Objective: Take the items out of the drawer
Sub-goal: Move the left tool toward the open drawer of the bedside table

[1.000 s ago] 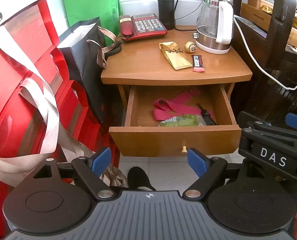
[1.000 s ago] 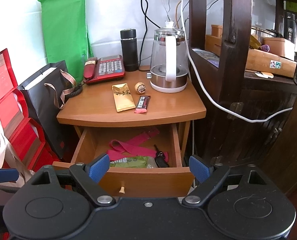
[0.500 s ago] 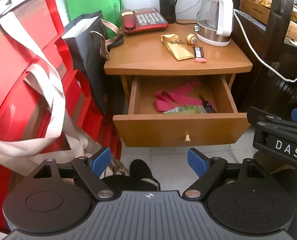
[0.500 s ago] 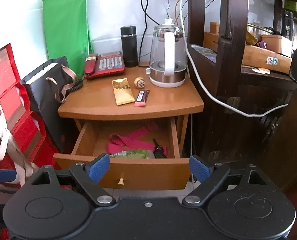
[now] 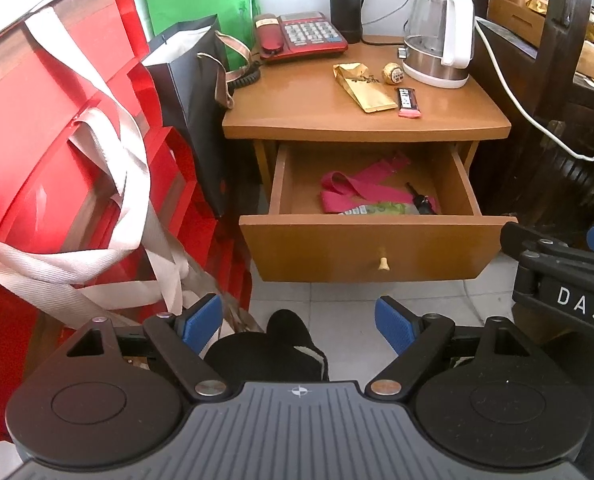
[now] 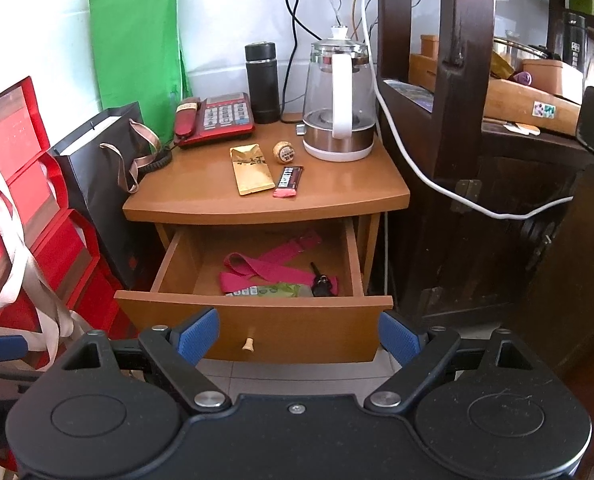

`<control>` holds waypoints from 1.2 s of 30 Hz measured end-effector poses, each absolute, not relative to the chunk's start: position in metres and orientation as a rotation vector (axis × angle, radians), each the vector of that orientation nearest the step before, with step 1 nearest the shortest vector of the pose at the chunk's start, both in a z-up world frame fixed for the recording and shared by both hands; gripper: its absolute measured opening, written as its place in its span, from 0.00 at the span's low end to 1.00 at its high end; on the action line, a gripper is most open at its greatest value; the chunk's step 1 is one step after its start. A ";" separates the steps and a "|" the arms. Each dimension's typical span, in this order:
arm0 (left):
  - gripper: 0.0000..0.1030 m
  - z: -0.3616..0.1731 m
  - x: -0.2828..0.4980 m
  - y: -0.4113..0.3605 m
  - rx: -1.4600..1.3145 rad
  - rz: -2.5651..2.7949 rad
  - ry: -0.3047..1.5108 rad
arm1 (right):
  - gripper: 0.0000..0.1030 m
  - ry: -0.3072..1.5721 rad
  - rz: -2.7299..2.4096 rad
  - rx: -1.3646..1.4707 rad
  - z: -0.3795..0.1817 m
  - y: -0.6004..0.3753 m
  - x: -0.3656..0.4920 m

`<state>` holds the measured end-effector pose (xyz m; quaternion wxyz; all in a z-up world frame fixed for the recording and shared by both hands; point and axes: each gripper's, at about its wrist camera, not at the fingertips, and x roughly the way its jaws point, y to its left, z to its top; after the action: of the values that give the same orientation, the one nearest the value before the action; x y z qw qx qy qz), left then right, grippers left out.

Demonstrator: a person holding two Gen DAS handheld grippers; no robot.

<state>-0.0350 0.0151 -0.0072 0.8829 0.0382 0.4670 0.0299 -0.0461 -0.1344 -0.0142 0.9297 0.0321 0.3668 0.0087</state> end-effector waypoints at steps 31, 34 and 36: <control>0.85 -0.044 0.014 0.013 0.074 0.078 1.032 | 0.84 0.832 -0.008 0.089 -0.045 -0.147 -0.005; 0.85 -0.046 0.019 0.012 0.075 0.081 1.030 | 0.84 0.832 -0.006 0.085 -0.046 -0.146 0.000; 0.85 -0.047 0.023 0.011 0.077 0.080 1.030 | 0.84 0.832 -0.005 0.083 -0.046 -0.145 0.004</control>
<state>0.0232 0.0109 -0.0466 0.8688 0.0367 0.4923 0.0381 0.0037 -0.1455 -0.0464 0.9138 0.0403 0.4042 -0.0024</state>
